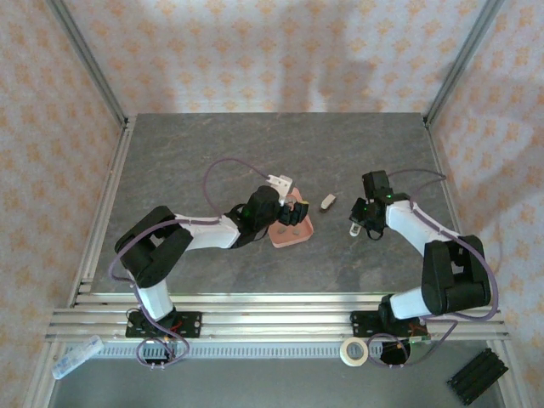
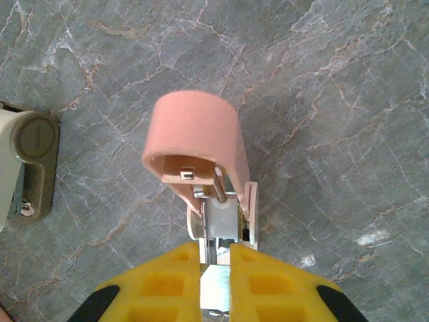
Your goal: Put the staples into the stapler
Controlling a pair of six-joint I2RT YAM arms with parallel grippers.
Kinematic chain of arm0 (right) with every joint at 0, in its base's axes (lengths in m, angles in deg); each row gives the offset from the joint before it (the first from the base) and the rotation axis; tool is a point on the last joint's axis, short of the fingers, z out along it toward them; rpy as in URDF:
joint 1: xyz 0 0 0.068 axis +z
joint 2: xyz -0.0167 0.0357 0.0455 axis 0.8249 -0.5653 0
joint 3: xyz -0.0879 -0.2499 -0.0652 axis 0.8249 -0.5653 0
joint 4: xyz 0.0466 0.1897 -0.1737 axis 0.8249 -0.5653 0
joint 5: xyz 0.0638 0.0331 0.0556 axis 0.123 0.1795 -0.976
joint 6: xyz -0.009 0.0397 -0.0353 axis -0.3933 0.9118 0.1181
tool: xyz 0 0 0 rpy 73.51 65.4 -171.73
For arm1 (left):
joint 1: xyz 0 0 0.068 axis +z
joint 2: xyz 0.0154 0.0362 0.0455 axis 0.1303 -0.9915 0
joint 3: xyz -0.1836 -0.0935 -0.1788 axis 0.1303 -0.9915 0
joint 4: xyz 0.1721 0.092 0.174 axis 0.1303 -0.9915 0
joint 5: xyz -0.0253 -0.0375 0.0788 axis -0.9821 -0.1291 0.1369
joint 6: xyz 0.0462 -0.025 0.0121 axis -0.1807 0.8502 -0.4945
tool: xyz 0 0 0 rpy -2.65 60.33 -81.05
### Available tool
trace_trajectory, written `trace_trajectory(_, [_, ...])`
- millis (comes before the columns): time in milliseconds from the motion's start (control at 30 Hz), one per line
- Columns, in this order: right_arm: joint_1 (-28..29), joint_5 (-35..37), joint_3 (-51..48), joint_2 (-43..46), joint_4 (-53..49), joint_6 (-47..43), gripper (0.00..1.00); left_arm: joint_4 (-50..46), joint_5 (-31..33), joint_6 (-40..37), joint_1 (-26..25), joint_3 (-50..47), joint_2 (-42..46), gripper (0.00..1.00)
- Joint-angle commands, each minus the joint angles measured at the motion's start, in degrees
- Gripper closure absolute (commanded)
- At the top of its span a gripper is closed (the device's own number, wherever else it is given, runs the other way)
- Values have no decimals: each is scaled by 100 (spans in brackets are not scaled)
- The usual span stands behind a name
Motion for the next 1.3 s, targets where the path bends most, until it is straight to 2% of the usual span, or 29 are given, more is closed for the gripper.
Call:
trace_trajectory(0, [-41, 208, 141, -63, 6, -98, 87, -34, 121, -100, -44, 163, -126, 13])
trace_trajectory(1267, [-40, -151, 89, -320, -282, -431, 87, 21, 27, -84, -41, 160, -194, 13])
